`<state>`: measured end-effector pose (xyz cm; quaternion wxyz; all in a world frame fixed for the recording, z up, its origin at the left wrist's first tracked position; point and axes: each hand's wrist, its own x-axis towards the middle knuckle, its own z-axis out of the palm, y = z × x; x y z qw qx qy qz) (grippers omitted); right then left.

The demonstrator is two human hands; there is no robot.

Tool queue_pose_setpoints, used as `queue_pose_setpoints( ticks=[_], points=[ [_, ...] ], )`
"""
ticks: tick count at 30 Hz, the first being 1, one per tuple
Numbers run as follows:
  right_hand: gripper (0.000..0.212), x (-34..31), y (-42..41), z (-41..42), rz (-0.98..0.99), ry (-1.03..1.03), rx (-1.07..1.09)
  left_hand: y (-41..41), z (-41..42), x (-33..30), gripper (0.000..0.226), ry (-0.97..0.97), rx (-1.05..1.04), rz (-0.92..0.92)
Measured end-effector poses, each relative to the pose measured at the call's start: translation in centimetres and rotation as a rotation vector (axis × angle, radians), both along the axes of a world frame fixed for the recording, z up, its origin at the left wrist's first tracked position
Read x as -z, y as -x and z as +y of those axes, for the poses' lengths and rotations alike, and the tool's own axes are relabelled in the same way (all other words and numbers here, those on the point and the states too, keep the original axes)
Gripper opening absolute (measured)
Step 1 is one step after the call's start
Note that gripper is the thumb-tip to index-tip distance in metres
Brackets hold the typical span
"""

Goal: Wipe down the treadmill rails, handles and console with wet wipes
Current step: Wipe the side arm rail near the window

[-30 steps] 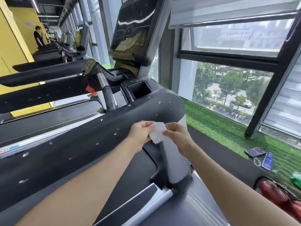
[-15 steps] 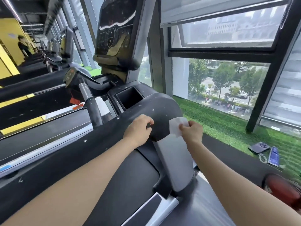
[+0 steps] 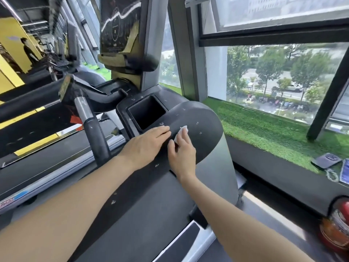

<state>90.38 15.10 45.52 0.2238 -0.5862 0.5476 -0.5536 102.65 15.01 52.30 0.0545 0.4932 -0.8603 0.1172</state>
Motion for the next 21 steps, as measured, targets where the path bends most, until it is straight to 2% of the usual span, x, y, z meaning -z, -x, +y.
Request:
queue_pose_setpoints(
  ticks=[2,6,10,13,16,19,21],
  points=[
    [0.041,0.4,-0.2,0.4,0.023,0.023,0.000,-0.8,-0.5,0.8,0.045,0.075,0.089,0.030],
    [0.042,0.8,0.0,-1.3,0.045,0.030,0.082,-1.1,-1.0,1.4,0.042,0.150,0.183,0.109],
    [0.040,0.1,1.6,-4.6,-0.020,-0.098,0.227,-1.1,-0.9,1.4,0.043,0.159,0.194,0.134],
    [0.039,0.1,0.4,-2.6,-0.046,0.013,0.132,-0.9,-0.8,1.2,0.042,0.140,0.177,0.149],
    [0.048,1.1,-0.4,-0.8,-0.029,0.109,0.017,-0.8,-0.7,1.2,0.042,0.155,0.184,0.137],
    [0.047,0.3,1.6,-3.8,0.004,0.049,0.059,-0.8,-0.6,1.1,0.042,0.168,0.191,0.138],
    [0.044,-0.6,2.9,-6.0,-0.042,-0.017,0.111,-0.9,-0.7,1.2,0.041,0.185,0.197,0.139]
  ],
)
